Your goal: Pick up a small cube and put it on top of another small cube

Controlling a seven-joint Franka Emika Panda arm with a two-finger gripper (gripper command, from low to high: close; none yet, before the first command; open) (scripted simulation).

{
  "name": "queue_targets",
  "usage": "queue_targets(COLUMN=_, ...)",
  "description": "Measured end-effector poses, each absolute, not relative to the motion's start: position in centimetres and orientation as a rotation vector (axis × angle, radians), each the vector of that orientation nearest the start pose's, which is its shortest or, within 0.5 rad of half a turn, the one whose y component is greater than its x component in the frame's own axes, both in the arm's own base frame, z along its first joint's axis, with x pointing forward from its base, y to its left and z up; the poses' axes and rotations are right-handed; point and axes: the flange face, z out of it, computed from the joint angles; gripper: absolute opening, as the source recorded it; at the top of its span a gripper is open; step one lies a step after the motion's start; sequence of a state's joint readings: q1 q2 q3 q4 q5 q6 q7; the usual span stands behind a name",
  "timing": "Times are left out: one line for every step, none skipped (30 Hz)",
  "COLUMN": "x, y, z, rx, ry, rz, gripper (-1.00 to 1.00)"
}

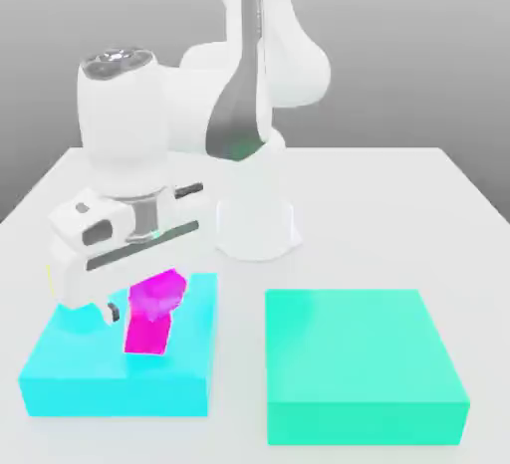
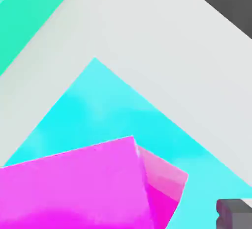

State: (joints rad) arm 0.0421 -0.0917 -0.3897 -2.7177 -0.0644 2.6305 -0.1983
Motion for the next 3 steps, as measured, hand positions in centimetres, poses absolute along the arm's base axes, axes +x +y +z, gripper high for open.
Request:
queue_targets(x=38.1, y=-13.2, z=26.0, rx=-3.132, ry=0.142, rz=0.001, gripper=1.00)
queue_targets(x=38.1, y=-13.1, z=26.9, rx=-3.130, ry=0.140, rz=0.001, gripper=1.00)
queue_targets(x=38.2, y=-13.1, z=27.9, rx=-3.130, ry=0.139, rz=0.000, gripper=1.00)
